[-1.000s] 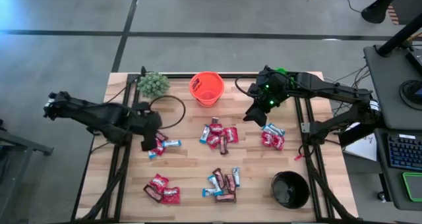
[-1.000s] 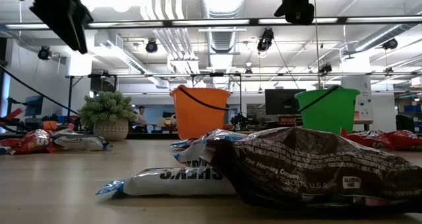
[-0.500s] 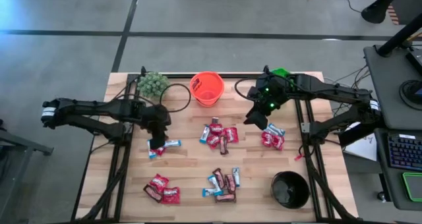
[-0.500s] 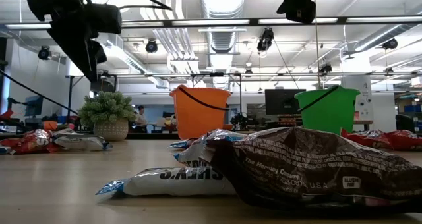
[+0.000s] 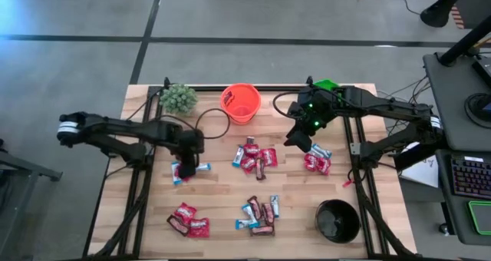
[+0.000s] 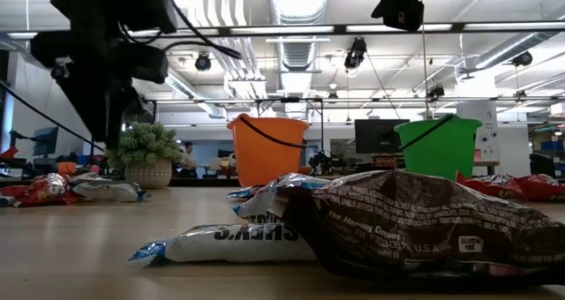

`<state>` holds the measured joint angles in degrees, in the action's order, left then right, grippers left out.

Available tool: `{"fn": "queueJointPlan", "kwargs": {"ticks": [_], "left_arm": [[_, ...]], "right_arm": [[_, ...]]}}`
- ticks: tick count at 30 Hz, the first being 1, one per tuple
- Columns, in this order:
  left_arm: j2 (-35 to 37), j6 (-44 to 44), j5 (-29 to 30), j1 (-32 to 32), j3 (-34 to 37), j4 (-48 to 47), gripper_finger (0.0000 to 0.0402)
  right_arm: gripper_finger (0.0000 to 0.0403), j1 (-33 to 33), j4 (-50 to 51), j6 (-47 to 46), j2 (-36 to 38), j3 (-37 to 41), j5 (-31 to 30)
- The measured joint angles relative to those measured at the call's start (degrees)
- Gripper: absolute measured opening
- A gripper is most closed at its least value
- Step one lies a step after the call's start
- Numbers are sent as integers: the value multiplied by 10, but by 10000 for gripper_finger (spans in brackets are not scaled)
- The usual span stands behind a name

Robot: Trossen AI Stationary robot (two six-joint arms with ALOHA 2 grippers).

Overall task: Sort candy
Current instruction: Put the white chocolate into the orange bucket

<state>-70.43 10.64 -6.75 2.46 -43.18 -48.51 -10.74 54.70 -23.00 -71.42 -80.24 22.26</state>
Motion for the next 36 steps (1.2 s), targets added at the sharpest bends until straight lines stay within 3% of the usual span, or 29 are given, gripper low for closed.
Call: {"fn": "queueJointPlan", "kwargs": {"ticks": [12, 21, 29, 36], "left_arm": [[-110, -33, -15, 0, -18, 21, 167], [-137, -41, -28, -1, -18, 54, 167], [-152, -40, 10, -1, -18, 59, 167], [-152, -43, -17, -1, -17, 59, 167]], "right_arm": [[189, 0, 1, 0, 0, 0, 0], [189, 0, 3, 0, 0, 0, 0], [189, 0, 4, 0, 0, 0, 0], [189, 0, 4, 0, 0, 0, 0]]}}
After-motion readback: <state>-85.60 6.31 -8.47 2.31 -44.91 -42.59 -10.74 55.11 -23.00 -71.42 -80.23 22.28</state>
